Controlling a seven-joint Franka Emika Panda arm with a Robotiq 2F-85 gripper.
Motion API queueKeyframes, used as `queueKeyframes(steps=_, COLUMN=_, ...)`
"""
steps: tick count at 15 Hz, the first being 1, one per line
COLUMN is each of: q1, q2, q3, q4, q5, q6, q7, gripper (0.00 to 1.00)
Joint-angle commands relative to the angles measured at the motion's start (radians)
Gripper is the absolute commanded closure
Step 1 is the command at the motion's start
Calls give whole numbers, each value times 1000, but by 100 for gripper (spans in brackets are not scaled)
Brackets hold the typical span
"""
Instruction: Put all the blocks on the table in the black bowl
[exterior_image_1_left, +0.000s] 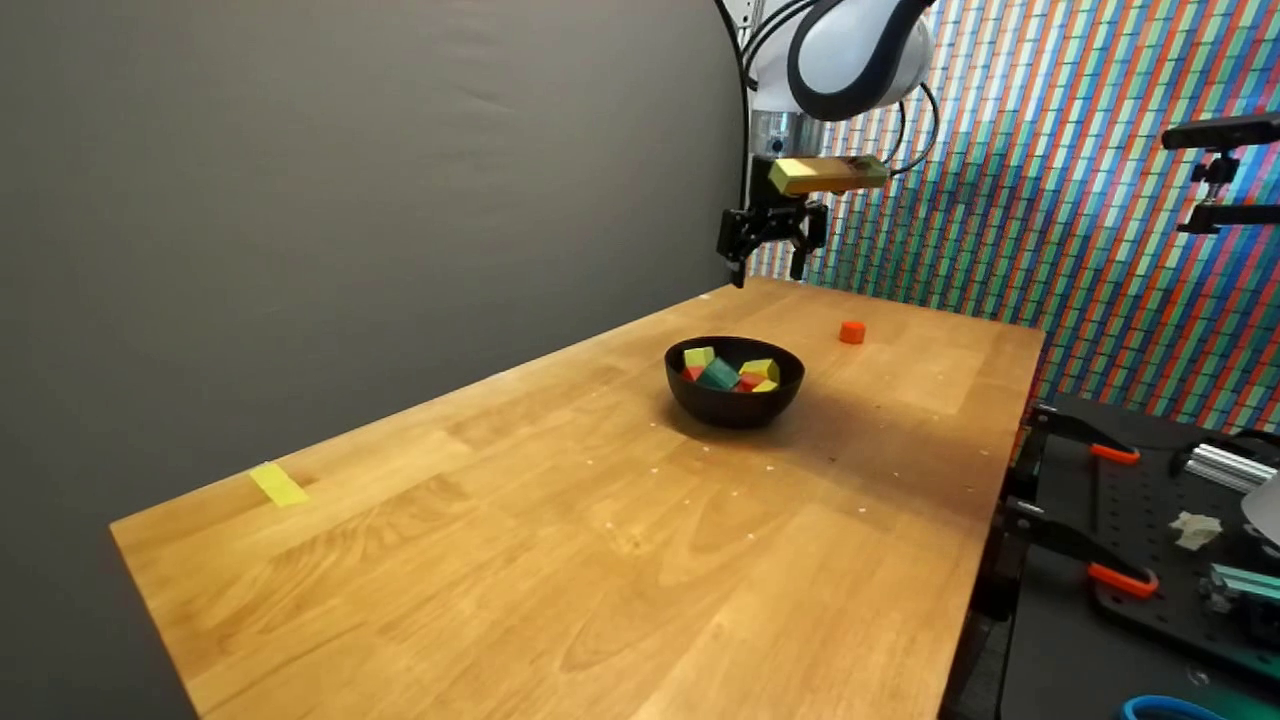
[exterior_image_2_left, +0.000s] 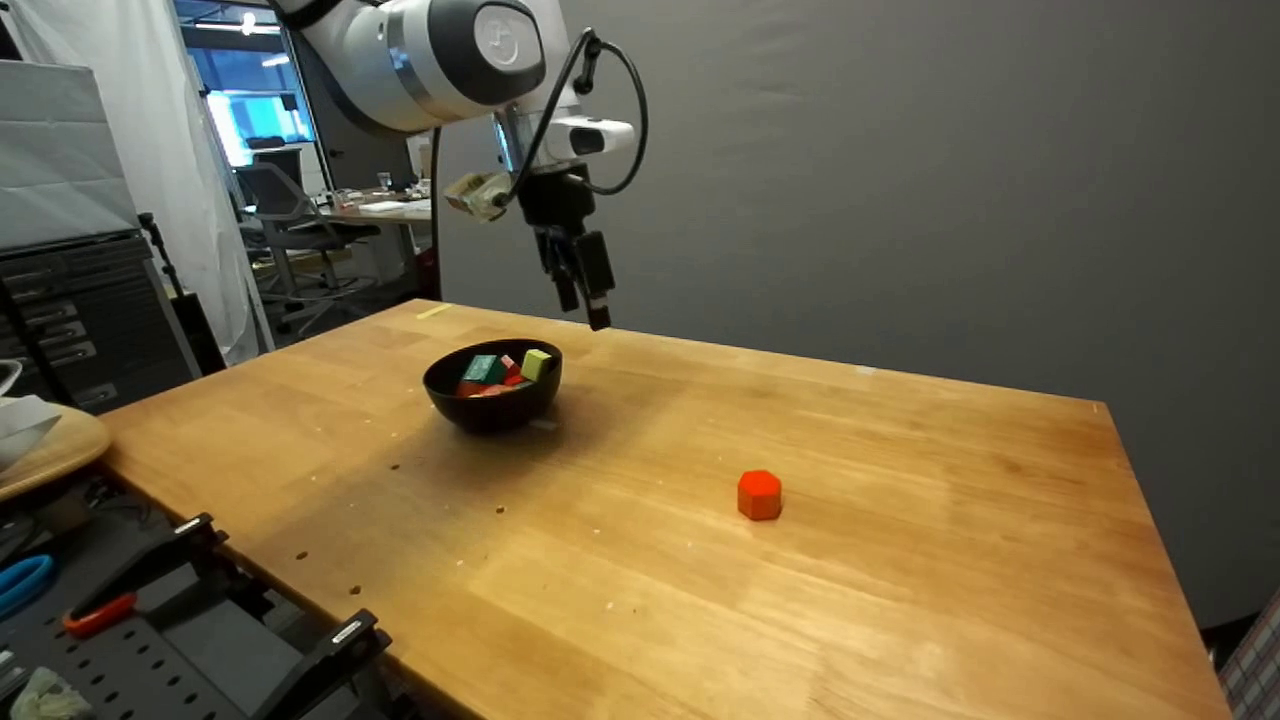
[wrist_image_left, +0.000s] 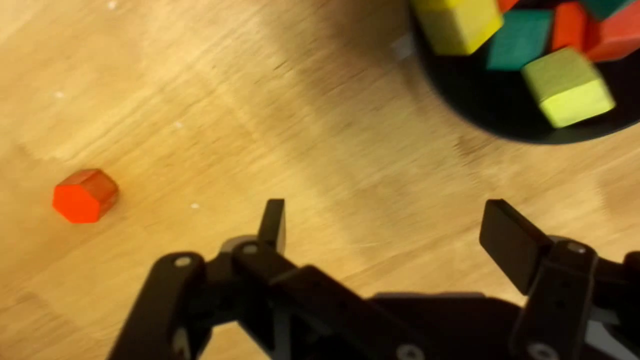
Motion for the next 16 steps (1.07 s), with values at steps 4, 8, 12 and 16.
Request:
queueKeyframes(steps=4, q1=-22, q2=28, q3=-43, q4=-7, q5=-73, q6=42, q7=40, gripper=0)
queueKeyframes(steps=8, q1=-19, q2=45, q3=-28, q4=14, q5=-57, q6=50, q7=48, gripper=0)
queueKeyframes(steps=12, q1=-82, q2=67, q3=-60, q4=-25, q5=-11, q6=109, q7=24, gripper=0)
queueKeyframes(steps=16, q1=-151, q2=124, q3=-106, q4=-62, q5=26, q6=246, q7=-16, gripper=0)
